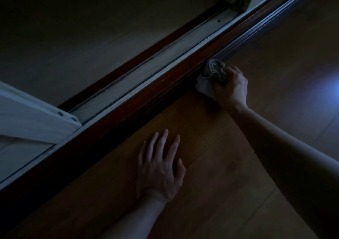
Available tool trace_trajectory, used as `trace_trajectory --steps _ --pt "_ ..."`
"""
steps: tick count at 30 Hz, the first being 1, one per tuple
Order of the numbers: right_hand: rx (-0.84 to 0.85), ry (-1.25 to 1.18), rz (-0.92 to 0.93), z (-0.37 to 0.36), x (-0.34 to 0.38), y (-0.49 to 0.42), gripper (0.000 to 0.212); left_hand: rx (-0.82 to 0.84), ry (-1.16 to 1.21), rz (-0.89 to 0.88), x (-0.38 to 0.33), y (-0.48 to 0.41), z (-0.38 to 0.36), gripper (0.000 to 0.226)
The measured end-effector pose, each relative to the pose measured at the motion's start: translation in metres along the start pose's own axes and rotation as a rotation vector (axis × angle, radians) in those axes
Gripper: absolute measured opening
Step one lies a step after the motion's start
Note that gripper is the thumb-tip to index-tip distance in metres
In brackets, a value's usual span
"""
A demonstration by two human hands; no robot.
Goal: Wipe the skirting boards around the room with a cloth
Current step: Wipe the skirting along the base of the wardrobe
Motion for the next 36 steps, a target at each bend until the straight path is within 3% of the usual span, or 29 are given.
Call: trace_trajectory --steps 3,7,13,18,23,26,31,36 --pt "-0.076 0.005 -0.085 -0.001 -0.004 -0.005 0.027 -0.004 -0.003 0.001 0.0 0.0 -0.001 0.06" --pt "-0.02 0.033 -0.032 -0.002 -0.007 -0.008 0.03 -0.006 -0.003 -0.005 0.0 0.001 -0.001 0.06" --pt "-0.156 0.057 -0.29 0.011 -0.02 -0.044 0.038 -0.007 -0.009 -0.013 0.0 0.0 -0.001 0.06" --pt "-0.056 0.085 -0.129 0.011 -0.021 -0.041 0.03 -0.005 -0.015 -0.011 -0.001 0.0 0.002 0.06" --pt "-0.137 0.043 -0.193 0.008 -0.017 -0.036 0.034 -0.007 -0.018 -0.013 -0.001 -0.001 0.002 0.06" --pt "-0.024 0.026 -0.099 -0.002 -0.006 -0.01 0.031 -0.006 -0.014 -0.011 -0.001 0.001 0.001 0.06" --pt "0.115 -0.019 -0.109 -0.016 0.028 0.047 0.038 0.011 -0.013 -0.011 -0.001 0.001 0.003 0.062" --pt "0.083 -0.073 -0.037 -0.017 0.055 0.076 0.02 0.0 0.009 -0.01 -0.001 0.0 0.005 0.062"
Point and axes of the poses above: each hand's wrist, its own y-axis away from the middle knuckle, its own z-axis out of the back of the hand, x = y × z, the point moved 3 cm from there along -y, towards the middle knuckle, and after that the axes turned 13 degrees about -x, right-handed, at the moved point
